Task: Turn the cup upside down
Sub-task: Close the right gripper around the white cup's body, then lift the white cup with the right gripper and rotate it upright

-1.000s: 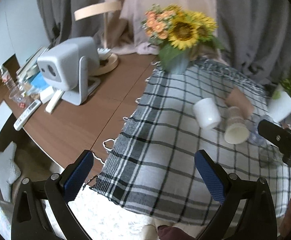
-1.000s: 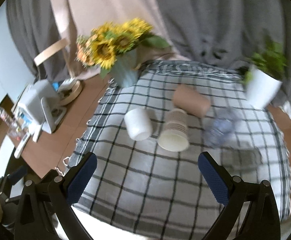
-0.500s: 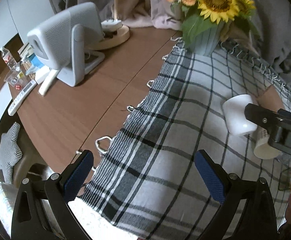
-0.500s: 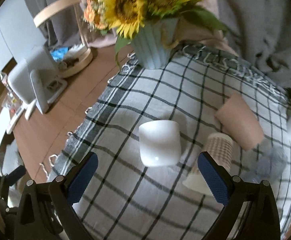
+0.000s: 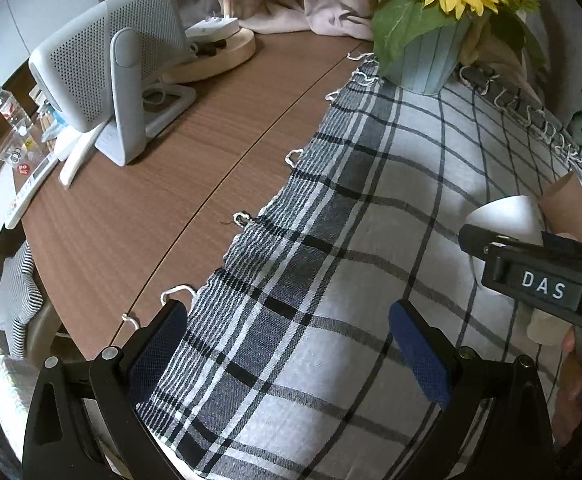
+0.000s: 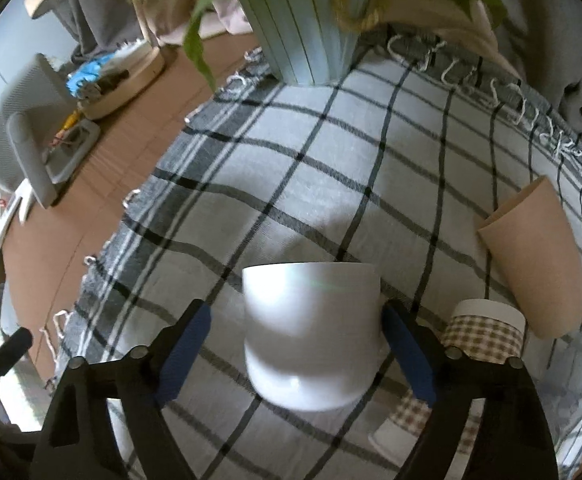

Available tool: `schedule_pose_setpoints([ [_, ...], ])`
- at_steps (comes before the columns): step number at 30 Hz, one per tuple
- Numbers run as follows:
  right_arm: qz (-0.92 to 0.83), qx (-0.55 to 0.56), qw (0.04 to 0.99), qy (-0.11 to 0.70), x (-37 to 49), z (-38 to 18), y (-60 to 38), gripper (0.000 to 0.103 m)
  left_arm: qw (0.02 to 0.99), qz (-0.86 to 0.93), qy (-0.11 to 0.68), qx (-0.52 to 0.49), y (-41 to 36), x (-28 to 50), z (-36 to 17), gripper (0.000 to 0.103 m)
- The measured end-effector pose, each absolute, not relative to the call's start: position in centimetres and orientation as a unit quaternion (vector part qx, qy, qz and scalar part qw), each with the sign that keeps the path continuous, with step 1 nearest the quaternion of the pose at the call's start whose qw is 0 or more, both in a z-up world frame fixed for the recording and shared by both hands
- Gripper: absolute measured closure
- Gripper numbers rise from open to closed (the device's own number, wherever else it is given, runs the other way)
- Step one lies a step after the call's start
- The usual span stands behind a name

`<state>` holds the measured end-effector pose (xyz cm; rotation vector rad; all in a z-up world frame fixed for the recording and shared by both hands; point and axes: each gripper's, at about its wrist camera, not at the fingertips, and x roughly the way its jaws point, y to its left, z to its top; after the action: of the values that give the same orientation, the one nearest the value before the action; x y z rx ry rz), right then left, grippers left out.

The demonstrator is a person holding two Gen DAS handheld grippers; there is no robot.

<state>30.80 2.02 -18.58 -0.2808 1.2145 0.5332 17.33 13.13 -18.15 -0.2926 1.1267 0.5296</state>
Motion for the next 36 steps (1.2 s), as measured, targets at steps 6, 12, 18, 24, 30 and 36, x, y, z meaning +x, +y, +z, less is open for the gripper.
schedule_pose_setpoints([
  [6, 0.231, -0.153, 0.773, 0.57, 31.0, -19.7, 2.6, 0.025, 0.802, 0.239, 0.531, -0.134, 13.4, 17.5, -18.7, 0.0],
  [12, 0.204, -0.143, 0.772, 0.585, 31.5, -20.4, 2.5, 0.036, 0.808, 0.218, 0.534, -0.119, 14.1, 18.1, -18.4, 0.0],
  [18, 0.176, -0.116, 0.786, 0.581, 30.5, -18.7, 1.9, 0.036, 0.826, 0.16, 0.532, -0.092, 15.0, 18.6, -16.8, 0.0],
  [24, 0.136, -0.061, 0.808, 0.57, 27.4, -15.7, 0.2, 0.036, 0.846, 0.114, 0.516, -0.066, 15.8, 17.7, -14.9, 0.0],
  [30, 0.103, -0.001, 0.817, 0.567, 23.2, -14.1, -1.1, 0.036, 0.854, 0.072, 0.514, -0.04, 15.7, 16.0, -14.5, 0.0],
  [36, 0.078, 0.028, 0.802, 0.591, 20.0, -16.2, -1.4, 0.036, 0.846, 0.04, 0.531, -0.026, 15.3, 14.6, -15.6, 0.0],
])
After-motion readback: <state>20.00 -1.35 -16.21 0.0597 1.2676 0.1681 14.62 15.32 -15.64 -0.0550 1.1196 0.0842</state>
